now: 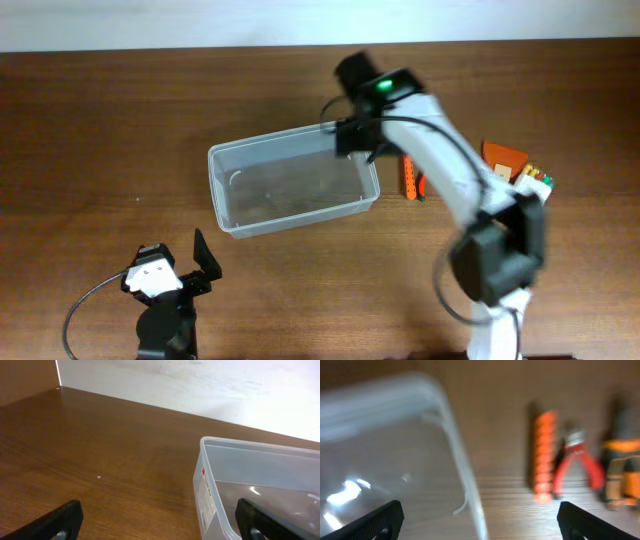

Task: Pack container

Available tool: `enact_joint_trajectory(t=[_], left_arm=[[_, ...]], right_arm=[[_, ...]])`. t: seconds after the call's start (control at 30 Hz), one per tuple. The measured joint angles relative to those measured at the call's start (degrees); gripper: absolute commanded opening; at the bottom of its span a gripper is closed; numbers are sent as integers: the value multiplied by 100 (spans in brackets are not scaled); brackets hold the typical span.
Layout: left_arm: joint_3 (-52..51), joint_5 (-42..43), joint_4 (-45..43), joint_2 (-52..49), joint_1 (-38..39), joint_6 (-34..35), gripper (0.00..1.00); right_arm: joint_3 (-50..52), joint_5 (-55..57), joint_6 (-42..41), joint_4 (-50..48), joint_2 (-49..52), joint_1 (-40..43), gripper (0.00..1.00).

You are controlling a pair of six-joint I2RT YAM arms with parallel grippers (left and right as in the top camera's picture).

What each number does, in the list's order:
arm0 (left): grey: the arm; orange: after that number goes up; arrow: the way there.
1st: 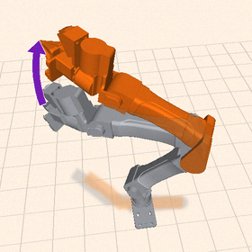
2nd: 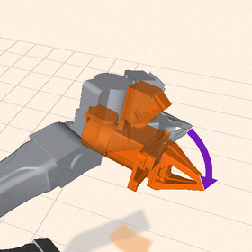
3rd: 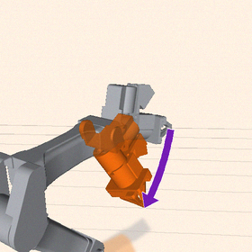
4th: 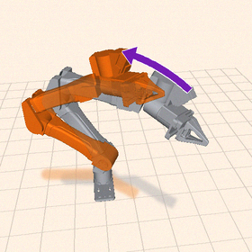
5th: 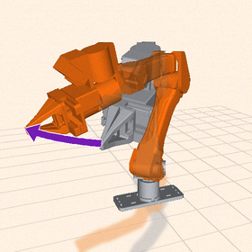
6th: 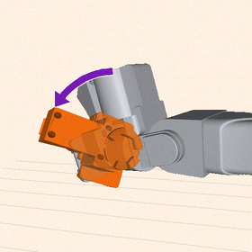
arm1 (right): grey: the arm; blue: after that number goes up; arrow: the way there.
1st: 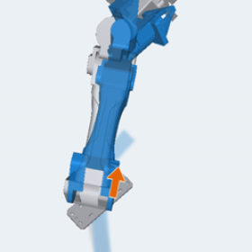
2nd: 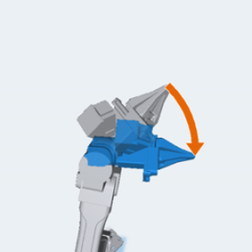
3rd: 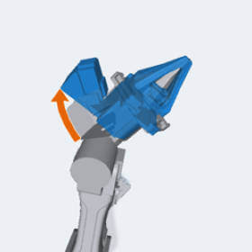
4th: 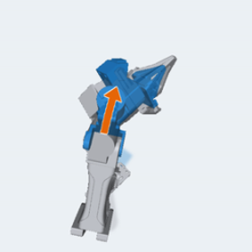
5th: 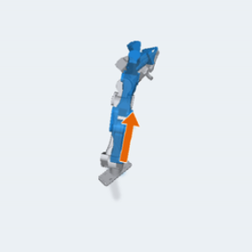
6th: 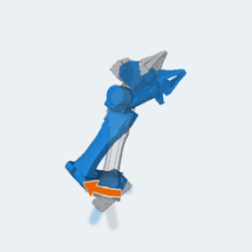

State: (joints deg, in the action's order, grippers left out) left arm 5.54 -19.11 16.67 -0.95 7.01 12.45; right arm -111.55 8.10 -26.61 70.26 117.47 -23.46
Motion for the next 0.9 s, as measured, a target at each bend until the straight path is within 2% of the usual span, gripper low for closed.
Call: enact_joint_trajectory(t=[0.13,0.27,0.47,0.7,0.9], left_arm=[[0,0,0,0,0,0,99],[0,0,0,0,0,0,99],[0,0,0,0,0,0,99],[0,0,0,0,0,0,99],[0,0,0,0,0,0,99]], right_arm=[[-94,236,63,-9,-955,761,99],[-153,372,328,15,-1211,1663,99],[120,579,815,35,-721,2629,99],[197,247,938,168,55,3987,99],[199,-90,986,293,708,4465,99]])
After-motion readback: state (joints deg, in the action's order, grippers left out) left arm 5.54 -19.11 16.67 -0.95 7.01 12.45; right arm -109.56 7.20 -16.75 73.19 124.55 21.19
